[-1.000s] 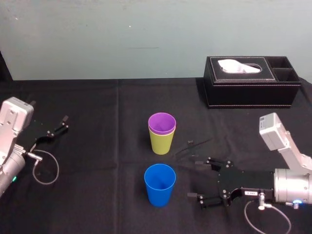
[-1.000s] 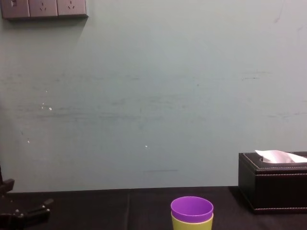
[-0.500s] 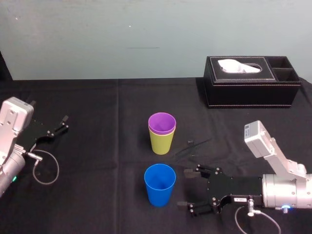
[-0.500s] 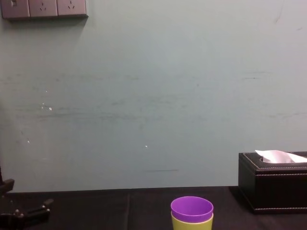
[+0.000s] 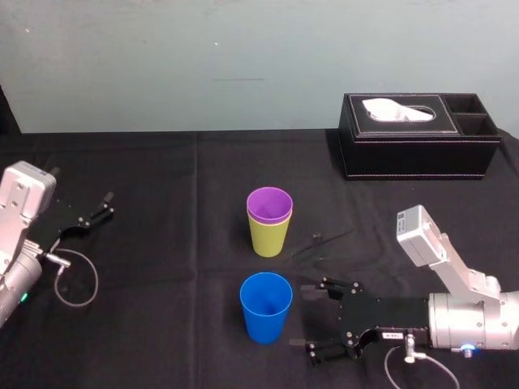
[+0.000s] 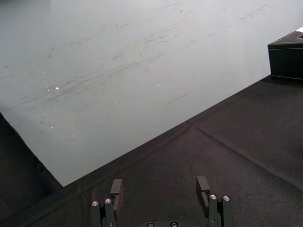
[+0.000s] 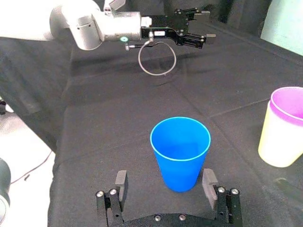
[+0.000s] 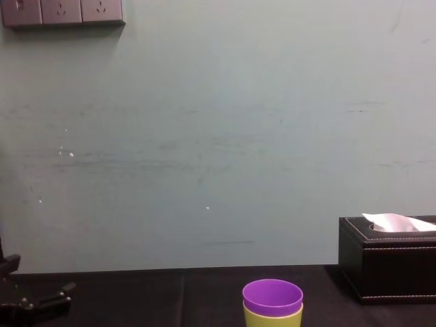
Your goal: Stack the three plastic cups sequentially using one hand.
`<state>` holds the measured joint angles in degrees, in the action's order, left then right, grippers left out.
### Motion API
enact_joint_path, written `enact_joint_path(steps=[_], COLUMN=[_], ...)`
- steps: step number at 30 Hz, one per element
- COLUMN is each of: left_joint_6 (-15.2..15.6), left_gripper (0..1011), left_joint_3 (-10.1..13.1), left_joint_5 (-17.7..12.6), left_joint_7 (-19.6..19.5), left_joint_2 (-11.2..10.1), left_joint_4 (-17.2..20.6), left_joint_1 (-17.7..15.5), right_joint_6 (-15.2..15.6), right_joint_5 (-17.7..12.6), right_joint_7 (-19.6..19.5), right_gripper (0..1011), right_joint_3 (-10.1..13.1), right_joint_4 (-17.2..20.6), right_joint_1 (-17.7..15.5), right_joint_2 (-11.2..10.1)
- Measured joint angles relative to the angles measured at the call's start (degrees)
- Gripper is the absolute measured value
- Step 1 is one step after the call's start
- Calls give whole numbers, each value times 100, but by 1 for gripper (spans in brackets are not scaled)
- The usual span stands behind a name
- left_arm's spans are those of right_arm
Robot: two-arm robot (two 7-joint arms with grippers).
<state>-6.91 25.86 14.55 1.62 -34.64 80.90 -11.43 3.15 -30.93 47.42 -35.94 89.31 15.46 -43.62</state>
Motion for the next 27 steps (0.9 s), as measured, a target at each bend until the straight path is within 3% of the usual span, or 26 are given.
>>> enact_joint_path(steps=[27], left_joint_6=[0], left_gripper=[1010], left_joint_3=[0], left_joint_5=[0], left_joint_7=[0], left_joint_2=[0], left_joint_4=[0], left_joint_1=[0], right_joint_6=[54], right_joint_5=[168], right_joint_7=[-86], right_gripper=[1003], right_joint_3=[-173], right_joint_4=[-168], right_joint_1=[197], right_joint_2=[244])
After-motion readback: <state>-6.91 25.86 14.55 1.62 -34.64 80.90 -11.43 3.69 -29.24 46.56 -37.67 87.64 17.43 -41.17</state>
